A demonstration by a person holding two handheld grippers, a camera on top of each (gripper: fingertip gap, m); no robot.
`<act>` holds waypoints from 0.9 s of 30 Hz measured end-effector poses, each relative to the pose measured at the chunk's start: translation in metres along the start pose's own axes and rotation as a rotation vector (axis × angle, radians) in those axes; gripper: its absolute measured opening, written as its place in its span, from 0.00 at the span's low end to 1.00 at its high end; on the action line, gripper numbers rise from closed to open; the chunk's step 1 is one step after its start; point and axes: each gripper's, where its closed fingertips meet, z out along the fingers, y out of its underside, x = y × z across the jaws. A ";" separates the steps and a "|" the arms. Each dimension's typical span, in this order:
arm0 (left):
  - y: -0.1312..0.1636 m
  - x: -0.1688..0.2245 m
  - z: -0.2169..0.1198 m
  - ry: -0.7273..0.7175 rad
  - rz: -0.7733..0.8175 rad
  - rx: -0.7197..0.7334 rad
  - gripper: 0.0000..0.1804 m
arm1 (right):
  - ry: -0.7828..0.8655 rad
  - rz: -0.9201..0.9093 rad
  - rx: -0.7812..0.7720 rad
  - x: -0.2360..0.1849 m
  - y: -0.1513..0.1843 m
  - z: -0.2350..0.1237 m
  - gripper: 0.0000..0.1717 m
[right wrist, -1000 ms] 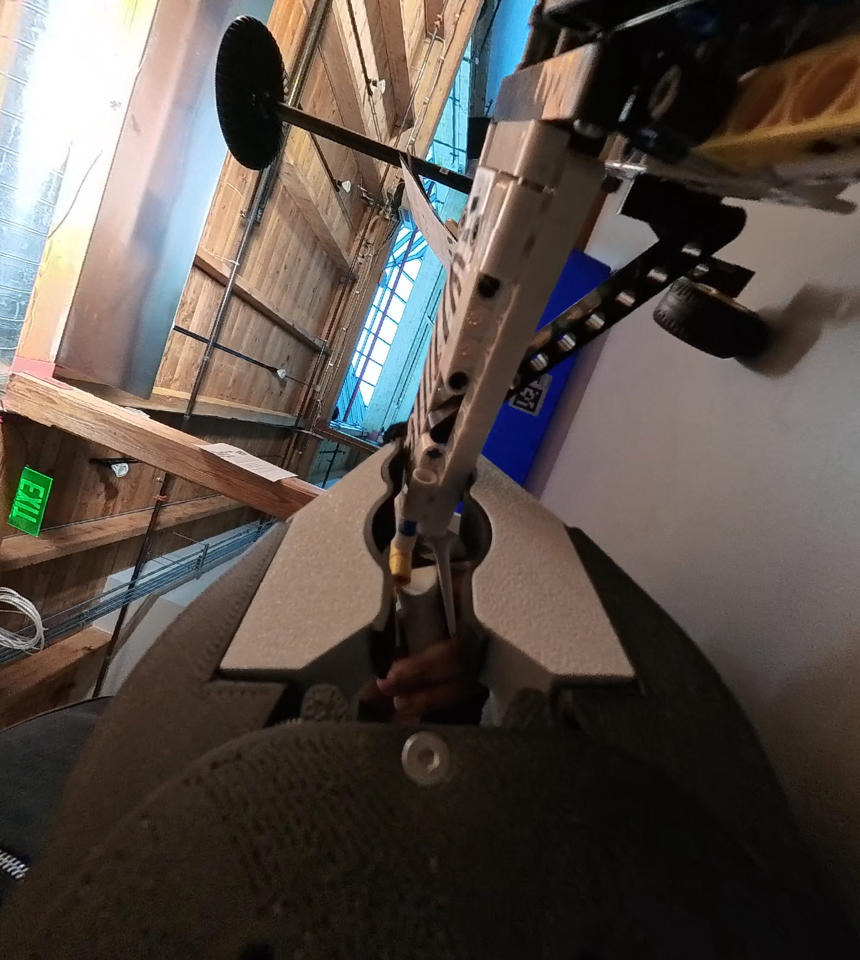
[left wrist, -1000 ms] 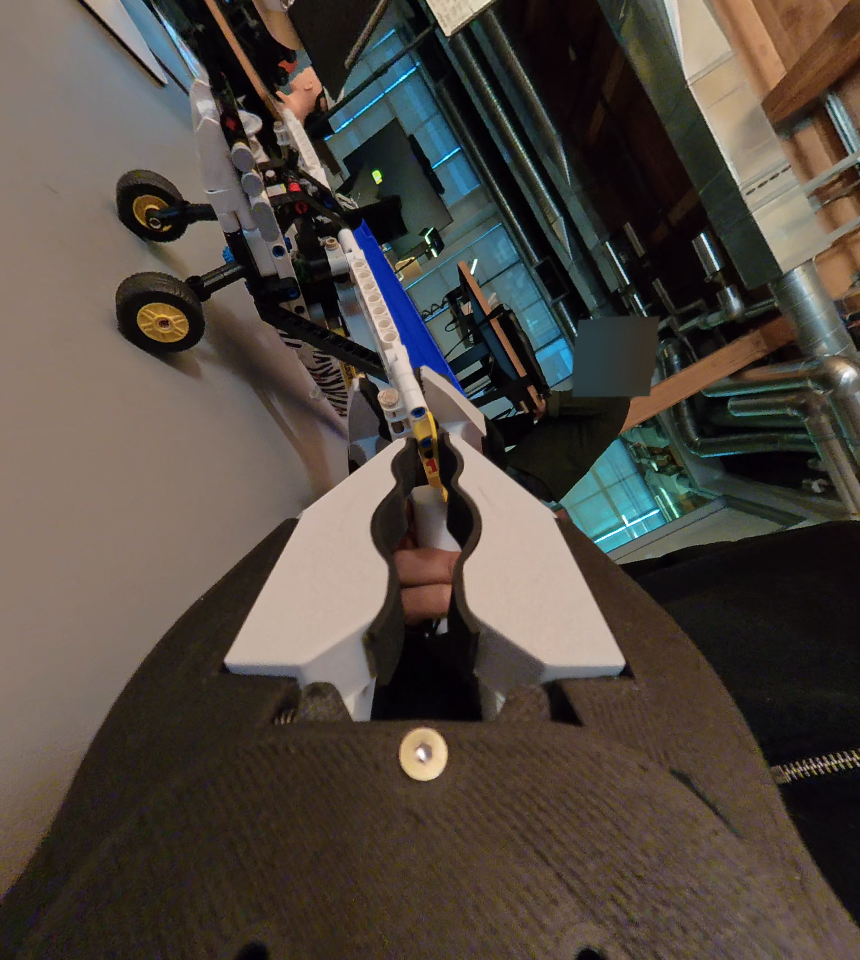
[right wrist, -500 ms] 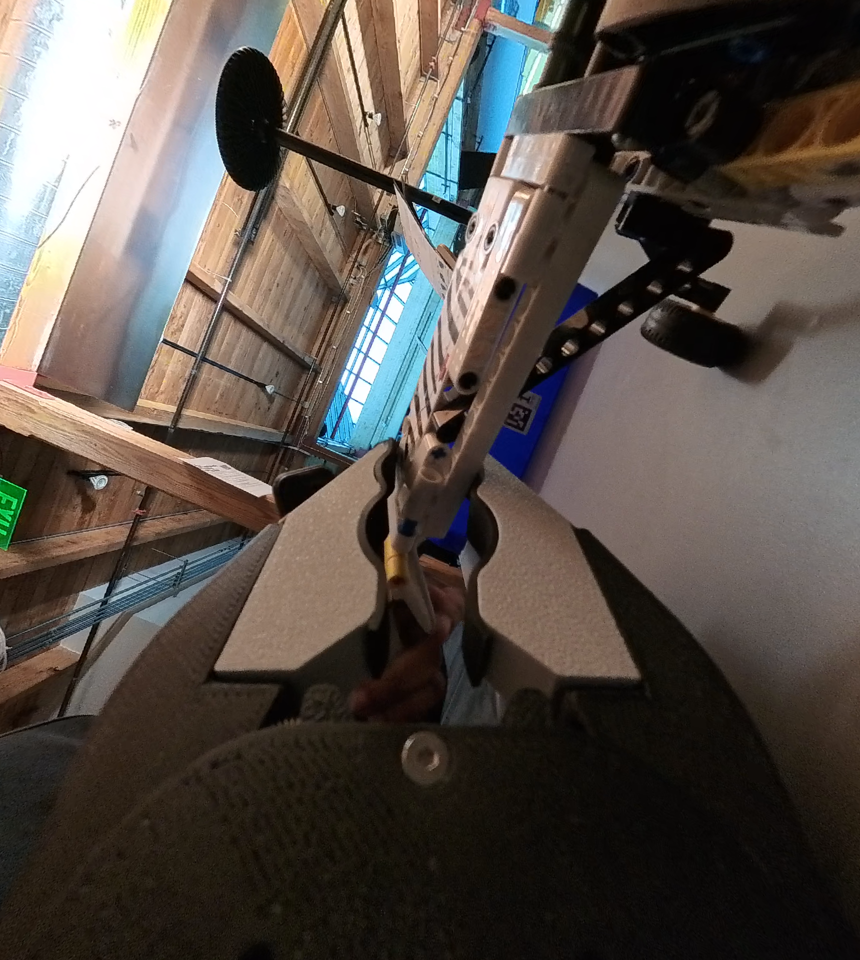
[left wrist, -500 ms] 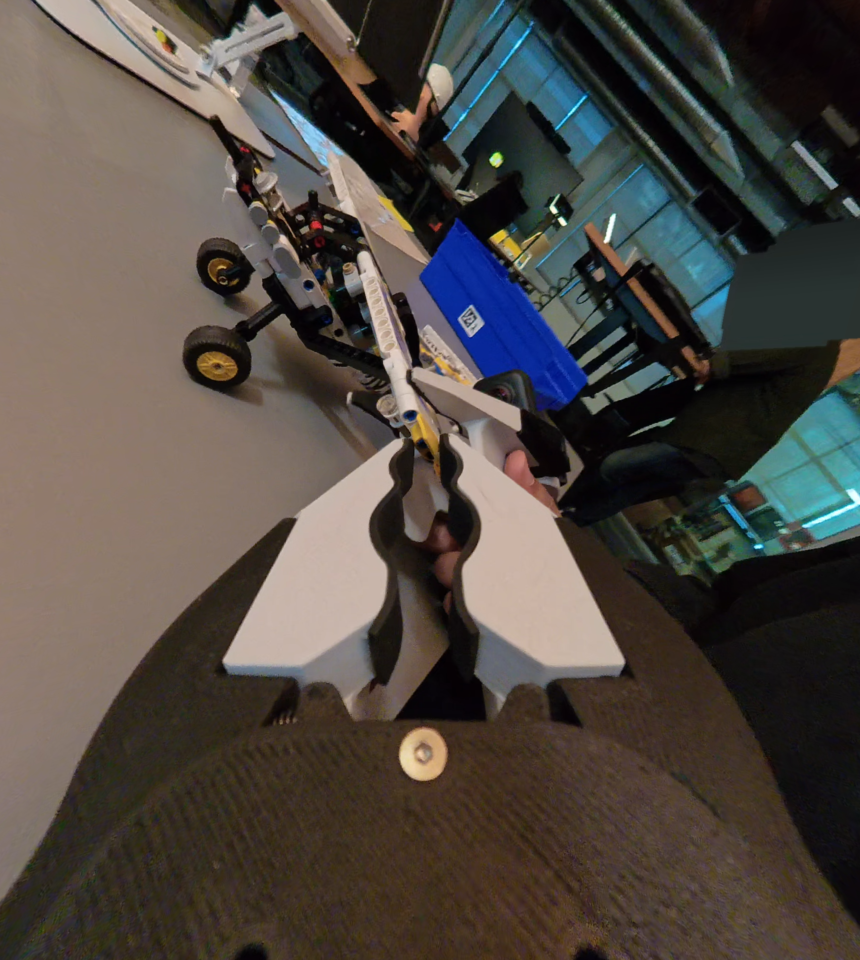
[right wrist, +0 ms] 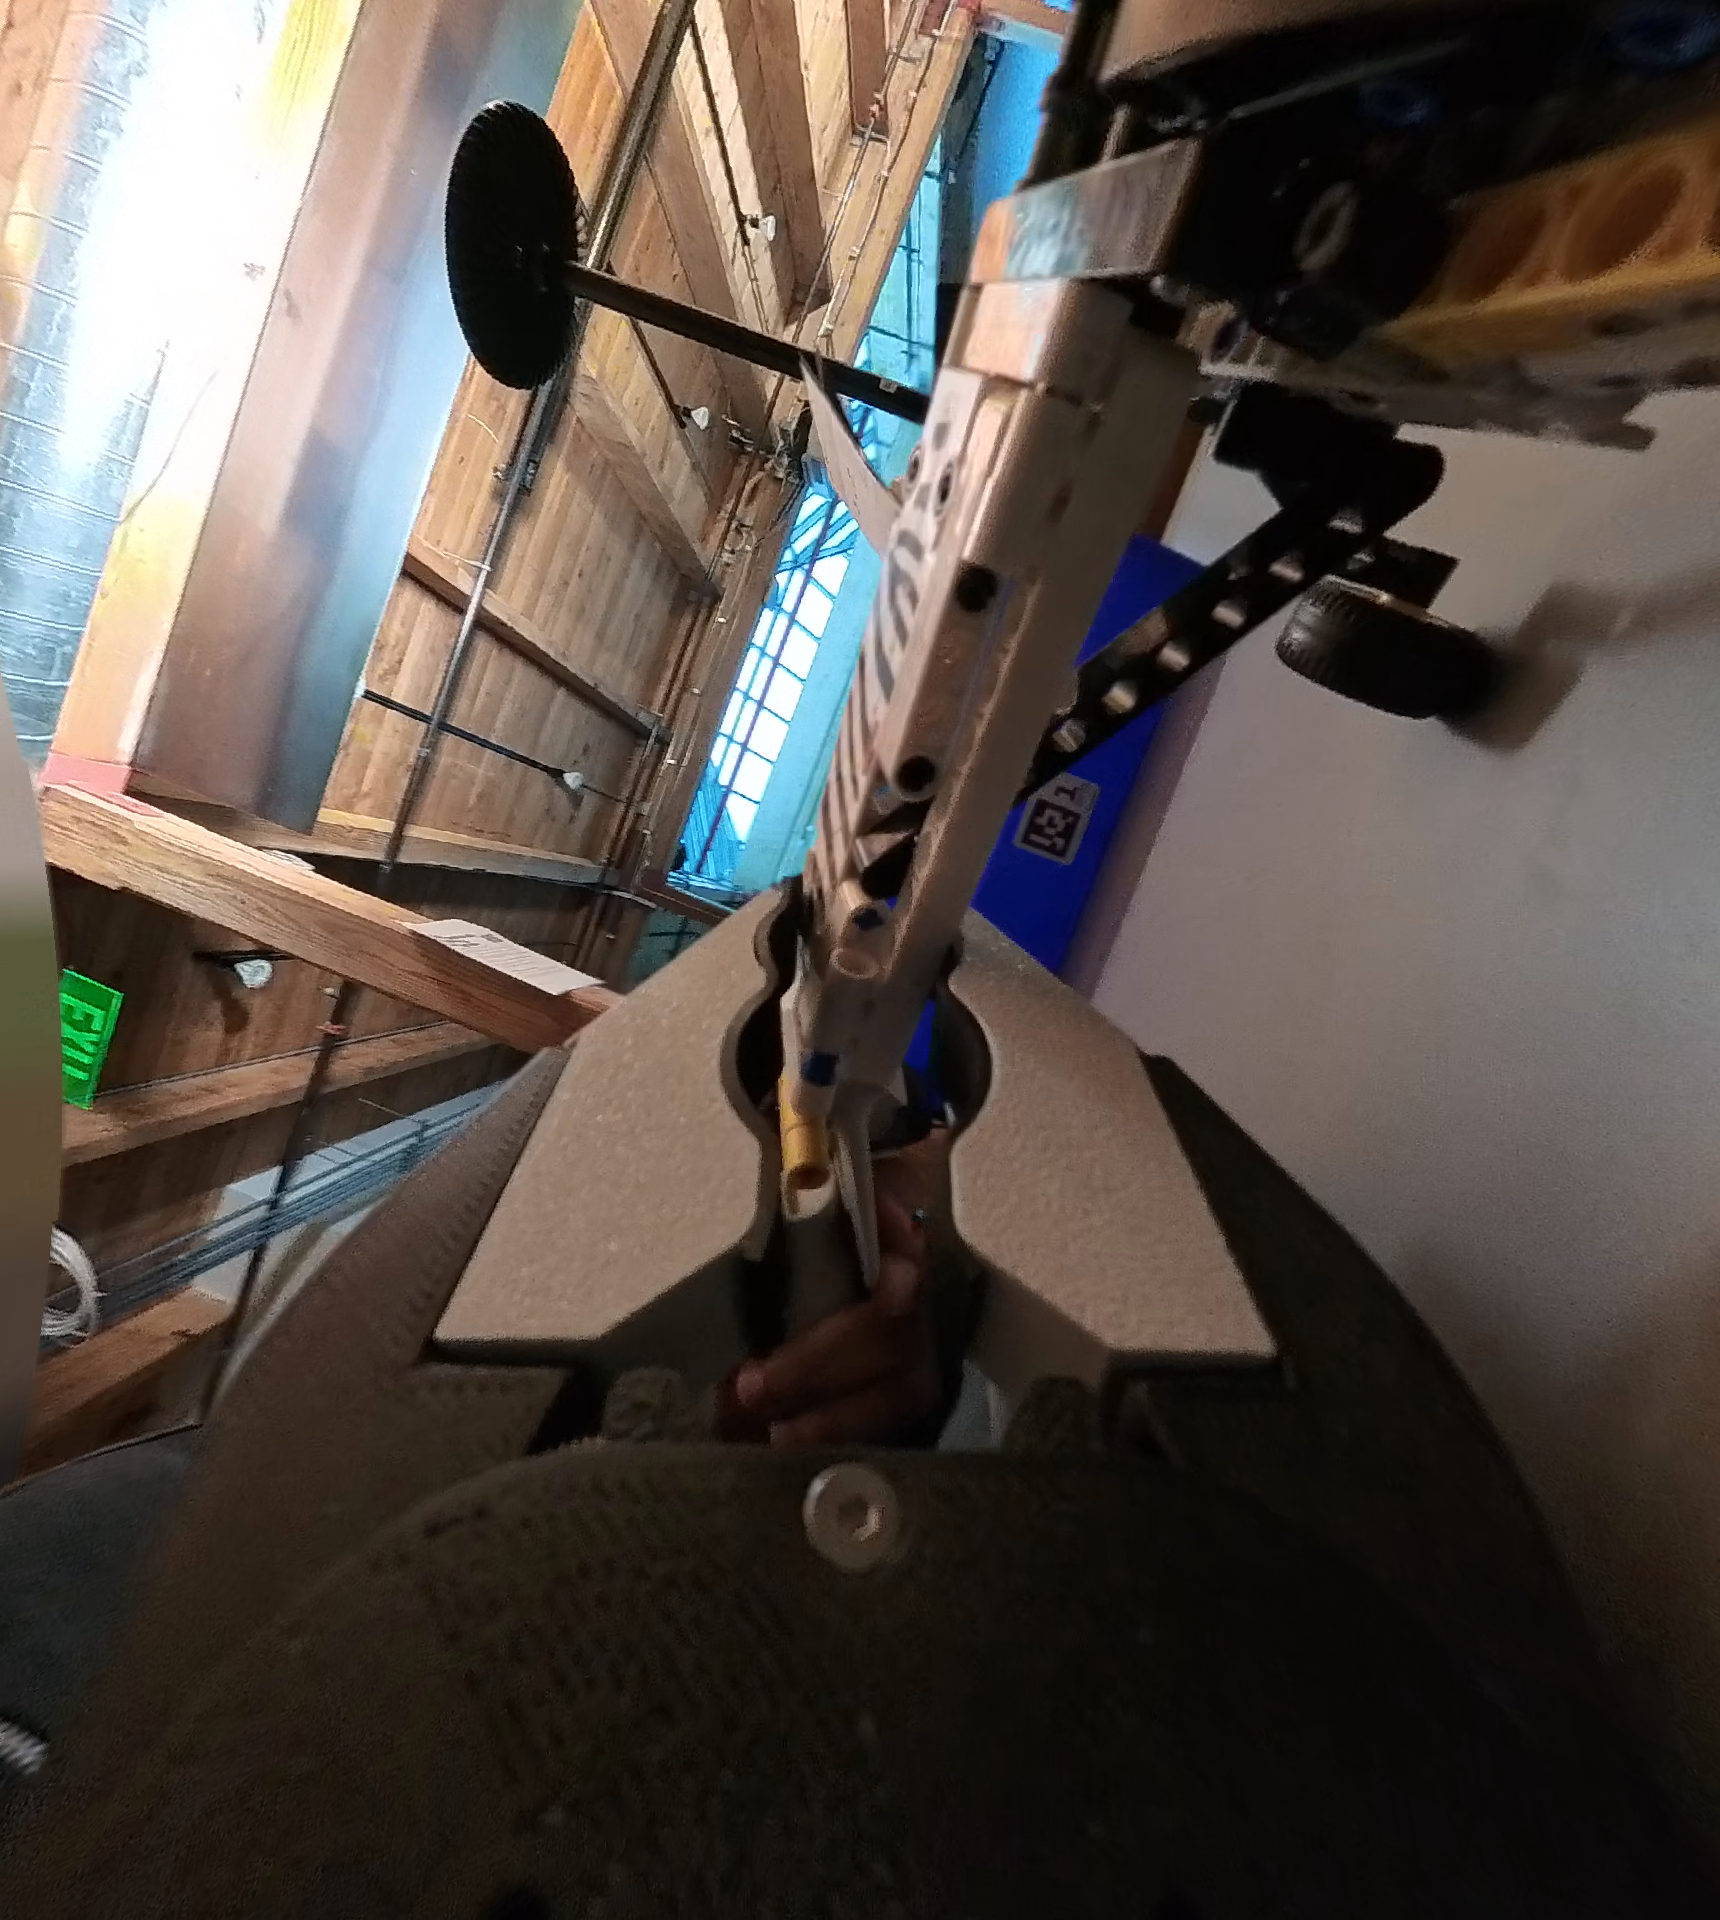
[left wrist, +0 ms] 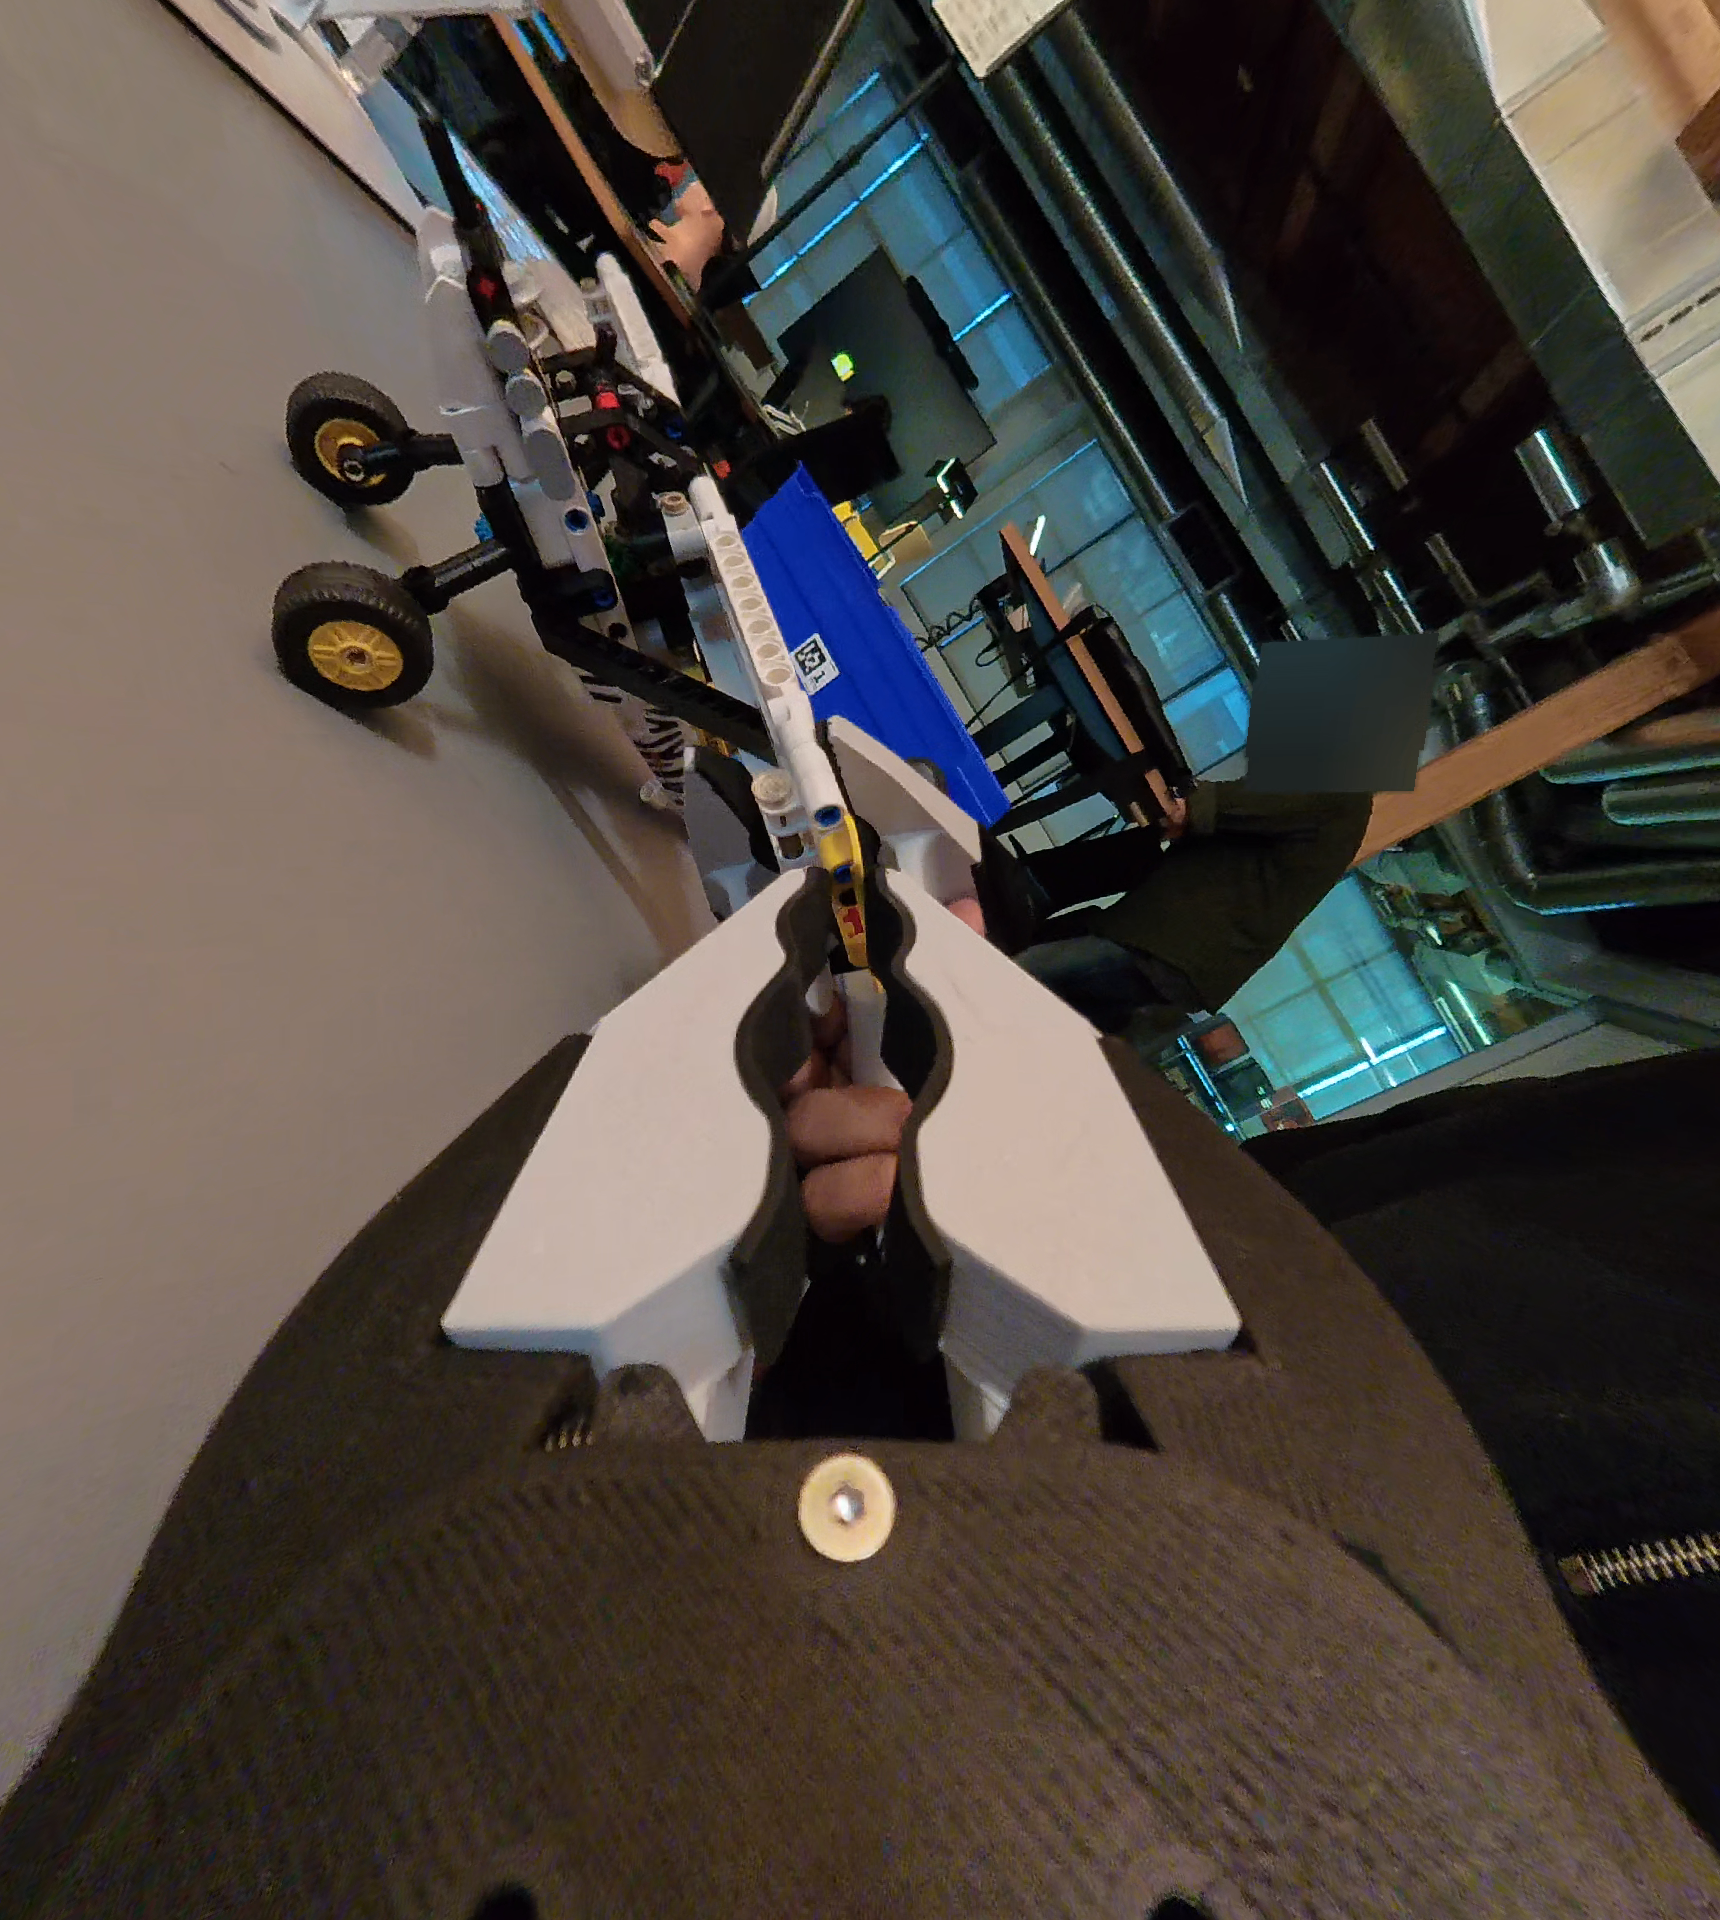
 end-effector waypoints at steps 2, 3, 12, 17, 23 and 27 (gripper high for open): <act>0.001 0.000 0.001 -0.001 0.002 -0.006 0.02 | -0.025 0.033 0.012 -0.001 -0.004 0.000 0.09; 0.002 0.001 0.003 -0.001 0.007 -0.009 0.02 | -0.039 0.036 0.022 -0.002 -0.006 -0.001 0.08; -0.008 -0.003 -0.007 -0.047 0.079 0.042 0.00 | -0.037 0.059 0.105 0.005 -0.042 -0.013 0.06; -0.005 -0.004 -0.001 0.001 0.026 0.041 0.02 | -0.056 0.115 -0.004 0.005 -0.028 -0.007 0.05; -0.001 0.002 0.014 0.078 -0.090 0.058 0.18 | -0.067 0.099 0.032 0.003 -0.035 -0.012 0.06; 0.016 0.000 0.035 0.046 -0.088 -0.013 0.21 | -0.049 0.081 0.030 0.005 -0.029 -0.009 0.06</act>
